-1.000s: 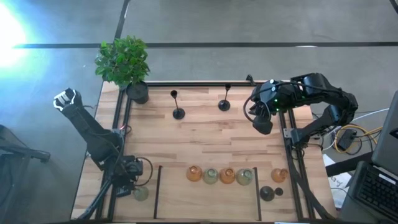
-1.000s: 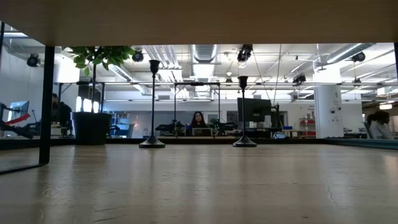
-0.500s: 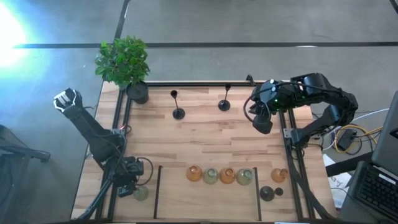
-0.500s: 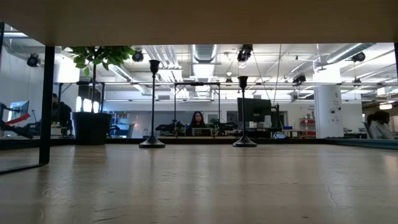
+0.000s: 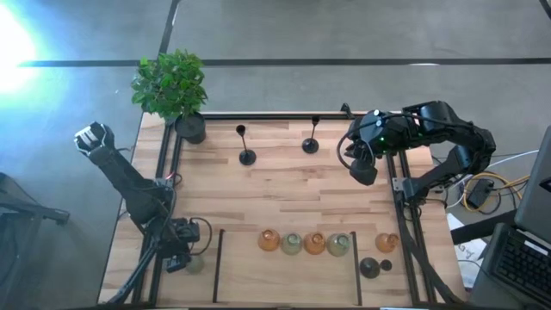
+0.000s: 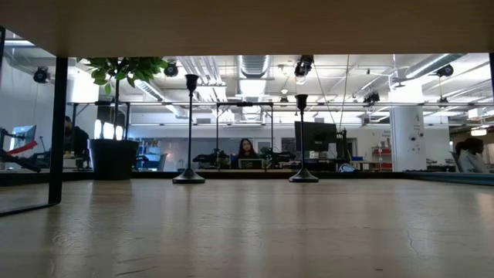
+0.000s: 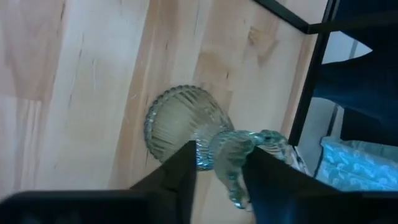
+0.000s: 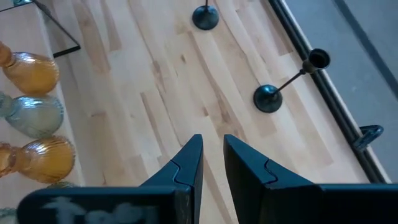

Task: Pick & Place candle stick holders
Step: Put the green glass candle holder on the shelf

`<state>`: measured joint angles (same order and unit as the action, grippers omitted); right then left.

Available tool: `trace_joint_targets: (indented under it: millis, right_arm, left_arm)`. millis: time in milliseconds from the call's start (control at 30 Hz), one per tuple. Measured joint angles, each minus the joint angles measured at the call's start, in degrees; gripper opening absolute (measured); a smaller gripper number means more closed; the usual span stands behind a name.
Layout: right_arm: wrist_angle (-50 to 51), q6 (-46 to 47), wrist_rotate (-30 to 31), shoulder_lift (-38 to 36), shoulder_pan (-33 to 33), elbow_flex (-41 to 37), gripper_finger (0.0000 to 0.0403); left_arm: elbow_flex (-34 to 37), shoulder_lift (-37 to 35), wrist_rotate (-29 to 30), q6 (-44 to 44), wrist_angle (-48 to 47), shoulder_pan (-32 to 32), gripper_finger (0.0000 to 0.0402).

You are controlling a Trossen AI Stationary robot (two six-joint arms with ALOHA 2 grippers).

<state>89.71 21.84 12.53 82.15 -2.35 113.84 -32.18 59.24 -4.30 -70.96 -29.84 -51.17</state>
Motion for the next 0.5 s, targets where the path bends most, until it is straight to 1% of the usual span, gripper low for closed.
trace_joint_targets:
  millis: [100, 133, 200, 300, 400, 500]
  right_arm:
    - [0.0, 0.0, 1.6, 0.0, 0.0, 0.0, 0.0056]
    - [0.0, 0.0, 2.0, 0.0, 0.0, 0.0, 0.0056]
    - [0.0, 0.0, 2.8, 0.0, 0.0, 0.0, 0.0056]
    - [0.0, 0.0, 2.8, 0.0, 0.0, 0.0, 0.0056]
    - [0.0, 0.0, 2.8, 0.0, 0.0, 0.0, 0.0056]
    - [0.0, -0.4, 2.8, 0.0, 0.0, 0.0, 0.0056]
  left_arm:
    - [-1.1, 0.0, -1.2, -0.1, -0.8, 0.1, 0.0044]
    - [-1.4, 0.0, -1.5, 0.0, -1.0, 0.2, 0.0036]
    - [-2.7, 0.2, -2.3, -0.1, -2.2, 0.2, 0.0032]
    - [-6.2, 0.2, -3.1, -0.6, -8.2, 0.8, 0.0032]
    - [-12.4, -0.3, -6.8, -0.5, -17.4, 1.9, 0.0032]
    - [-21.1, -1.3, -8.1, 1.3, -27.8, 3.8, 0.0032]
